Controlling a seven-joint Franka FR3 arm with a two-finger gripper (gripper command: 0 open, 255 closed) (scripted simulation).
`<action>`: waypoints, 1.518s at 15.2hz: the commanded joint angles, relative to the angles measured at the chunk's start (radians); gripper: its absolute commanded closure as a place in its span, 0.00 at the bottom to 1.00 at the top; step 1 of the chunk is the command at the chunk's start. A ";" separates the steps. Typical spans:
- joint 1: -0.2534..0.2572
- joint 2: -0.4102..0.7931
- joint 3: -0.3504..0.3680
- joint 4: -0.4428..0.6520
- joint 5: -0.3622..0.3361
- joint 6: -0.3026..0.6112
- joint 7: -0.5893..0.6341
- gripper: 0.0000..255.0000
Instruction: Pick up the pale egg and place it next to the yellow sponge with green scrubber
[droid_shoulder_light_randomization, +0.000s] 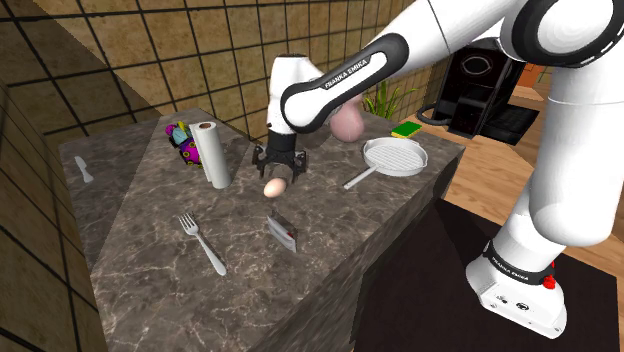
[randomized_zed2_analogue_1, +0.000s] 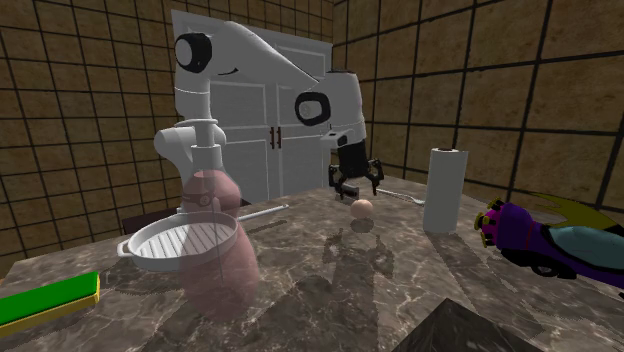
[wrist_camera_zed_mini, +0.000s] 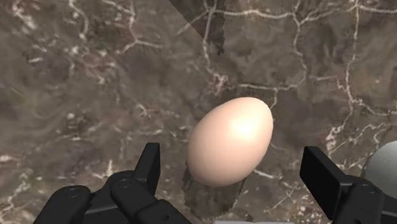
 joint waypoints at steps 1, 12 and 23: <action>0.008 0.031 -0.003 0.008 -0.007 0.025 0.016 0.00; 0.021 0.084 -0.008 0.004 -0.024 0.082 0.027 0.00; 0.021 0.084 -0.008 0.004 -0.024 0.082 0.027 1.00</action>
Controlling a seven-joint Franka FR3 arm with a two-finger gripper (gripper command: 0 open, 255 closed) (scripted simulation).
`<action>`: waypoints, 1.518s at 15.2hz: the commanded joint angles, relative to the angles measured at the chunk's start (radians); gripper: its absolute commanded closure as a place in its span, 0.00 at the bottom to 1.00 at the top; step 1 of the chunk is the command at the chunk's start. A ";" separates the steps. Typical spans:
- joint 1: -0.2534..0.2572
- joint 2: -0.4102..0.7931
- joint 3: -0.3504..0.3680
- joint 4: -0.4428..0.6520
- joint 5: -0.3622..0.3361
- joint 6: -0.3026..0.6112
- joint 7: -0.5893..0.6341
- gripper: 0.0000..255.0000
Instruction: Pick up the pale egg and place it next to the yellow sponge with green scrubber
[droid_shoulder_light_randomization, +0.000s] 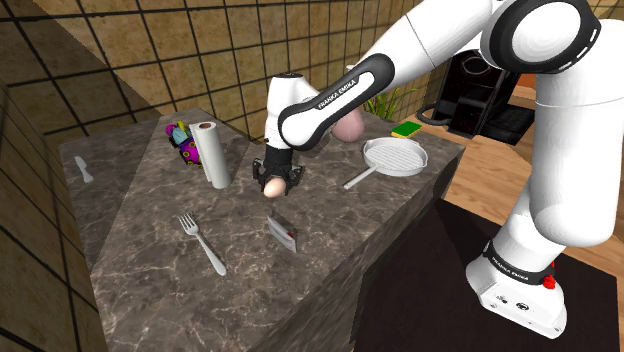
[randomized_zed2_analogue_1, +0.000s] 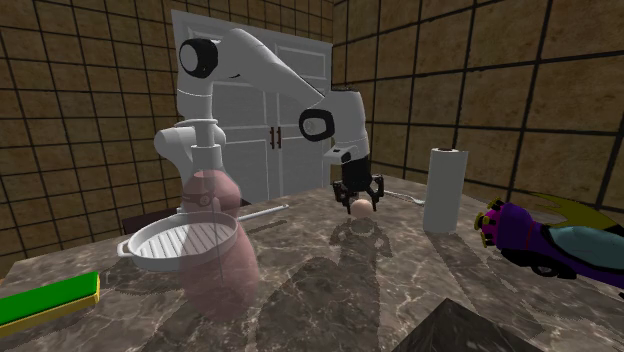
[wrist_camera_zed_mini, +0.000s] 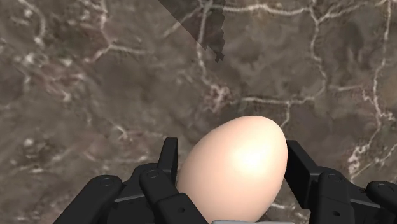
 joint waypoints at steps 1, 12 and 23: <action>0.000 0.000 0.000 0.000 0.000 0.000 0.000 1.00; -0.010 -0.077 0.009 0.051 0.018 -0.125 0.001 1.00; -0.015 -0.134 0.013 0.128 0.029 -0.257 0.007 1.00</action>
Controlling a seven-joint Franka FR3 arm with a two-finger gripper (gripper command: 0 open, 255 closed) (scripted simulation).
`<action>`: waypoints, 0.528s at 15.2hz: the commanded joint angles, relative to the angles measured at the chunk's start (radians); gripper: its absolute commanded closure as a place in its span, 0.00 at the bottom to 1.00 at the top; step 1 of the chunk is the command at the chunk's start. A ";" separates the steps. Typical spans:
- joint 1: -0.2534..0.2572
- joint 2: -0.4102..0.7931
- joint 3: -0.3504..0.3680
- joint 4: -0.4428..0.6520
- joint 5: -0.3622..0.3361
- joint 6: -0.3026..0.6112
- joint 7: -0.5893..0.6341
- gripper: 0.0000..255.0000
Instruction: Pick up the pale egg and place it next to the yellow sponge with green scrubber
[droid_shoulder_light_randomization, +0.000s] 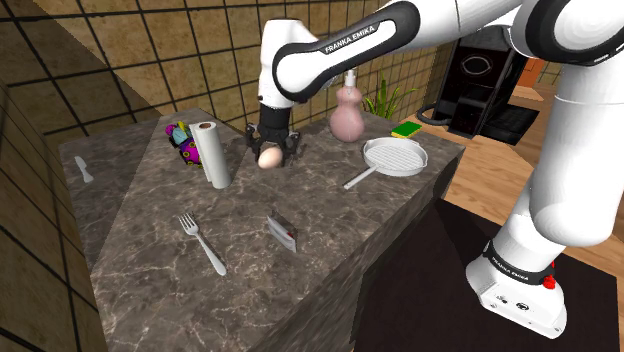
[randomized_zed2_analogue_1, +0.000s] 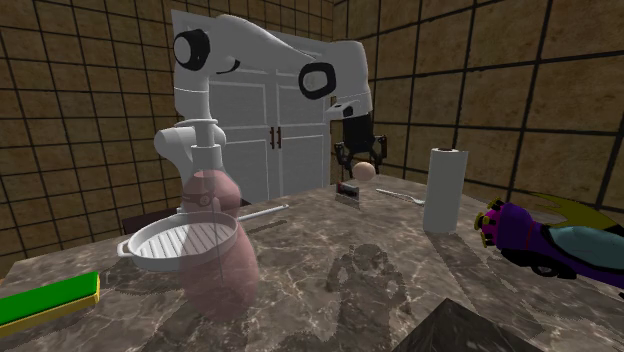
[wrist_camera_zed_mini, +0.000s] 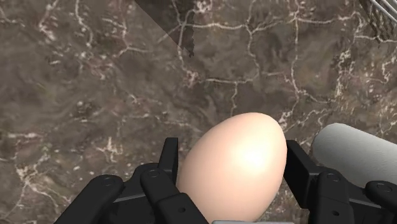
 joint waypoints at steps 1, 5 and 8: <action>-0.002 -0.010 0.000 0.014 0.002 -0.024 0.000 1.00; -0.050 -0.060 -0.018 -0.038 0.035 -0.028 -0.078 1.00; -0.095 -0.099 -0.041 -0.085 0.062 -0.029 -0.157 1.00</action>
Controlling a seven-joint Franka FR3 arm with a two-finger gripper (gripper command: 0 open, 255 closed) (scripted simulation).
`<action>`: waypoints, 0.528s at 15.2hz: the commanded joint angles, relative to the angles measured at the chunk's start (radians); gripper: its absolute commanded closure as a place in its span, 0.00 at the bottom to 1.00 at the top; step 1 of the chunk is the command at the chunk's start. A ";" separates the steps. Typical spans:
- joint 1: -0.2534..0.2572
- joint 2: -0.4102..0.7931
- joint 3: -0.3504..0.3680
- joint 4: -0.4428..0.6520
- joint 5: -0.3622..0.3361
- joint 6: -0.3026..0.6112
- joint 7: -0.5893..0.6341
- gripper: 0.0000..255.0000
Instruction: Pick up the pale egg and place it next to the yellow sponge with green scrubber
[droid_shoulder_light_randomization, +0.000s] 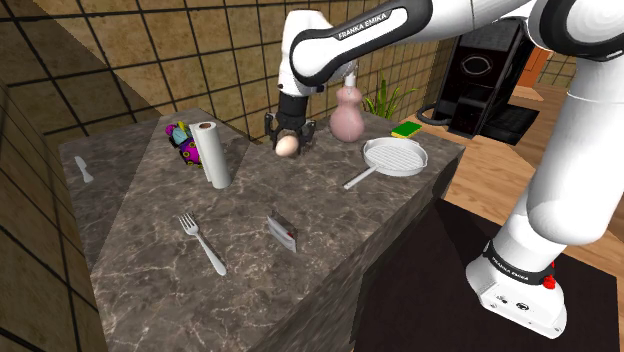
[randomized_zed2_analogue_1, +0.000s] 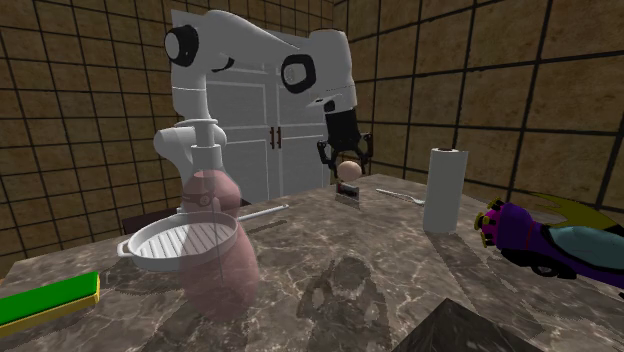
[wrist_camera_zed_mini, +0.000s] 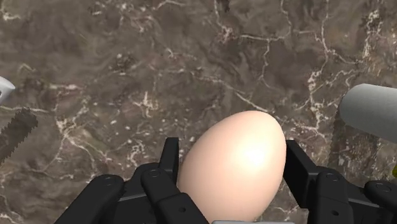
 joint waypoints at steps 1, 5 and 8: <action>-0.033 -0.036 -0.017 -0.037 0.022 -0.005 -0.059 1.00; -0.087 -0.072 -0.054 -0.077 0.049 -0.015 -0.162 1.00; -0.126 -0.089 -0.085 -0.095 0.064 -0.027 -0.237 1.00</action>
